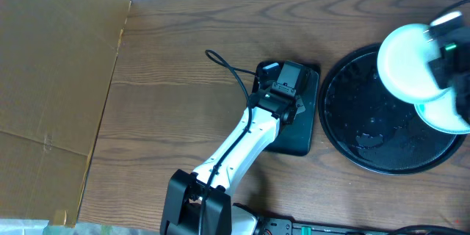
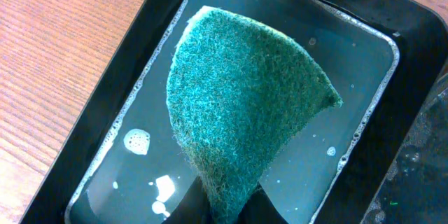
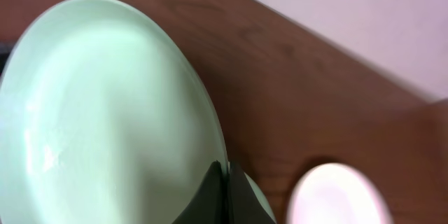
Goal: Clean dirty plates on tray and stack at the side
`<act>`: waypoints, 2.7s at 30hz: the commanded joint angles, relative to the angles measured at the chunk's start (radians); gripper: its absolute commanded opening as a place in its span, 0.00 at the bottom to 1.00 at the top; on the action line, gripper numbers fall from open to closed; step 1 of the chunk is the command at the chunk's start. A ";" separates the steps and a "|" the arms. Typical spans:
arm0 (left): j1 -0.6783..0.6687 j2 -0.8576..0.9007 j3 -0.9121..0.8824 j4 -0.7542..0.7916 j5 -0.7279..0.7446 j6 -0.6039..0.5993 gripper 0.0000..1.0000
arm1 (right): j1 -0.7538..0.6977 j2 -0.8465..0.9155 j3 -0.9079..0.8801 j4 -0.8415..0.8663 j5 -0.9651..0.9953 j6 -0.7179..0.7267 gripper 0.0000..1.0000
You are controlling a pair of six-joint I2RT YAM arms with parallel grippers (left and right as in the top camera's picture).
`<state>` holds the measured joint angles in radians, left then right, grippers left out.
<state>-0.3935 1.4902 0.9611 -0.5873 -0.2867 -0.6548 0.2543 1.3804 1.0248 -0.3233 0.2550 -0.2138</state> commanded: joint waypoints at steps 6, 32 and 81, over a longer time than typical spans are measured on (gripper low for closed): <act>0.004 -0.007 -0.008 -0.003 -0.011 -0.012 0.08 | -0.359 -0.009 0.008 -0.069 -0.336 0.299 0.01; 0.004 -0.007 -0.008 -0.003 -0.010 -0.020 0.08 | -0.903 0.265 0.006 -0.083 -0.309 0.774 0.12; 0.004 -0.007 -0.008 0.006 -0.010 -0.065 0.08 | -0.439 0.262 0.005 -0.223 -0.393 0.310 0.70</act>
<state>-0.3935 1.4902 0.9611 -0.5808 -0.2871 -0.7071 -0.1947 1.6455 1.0248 -0.5526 -0.1825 0.1097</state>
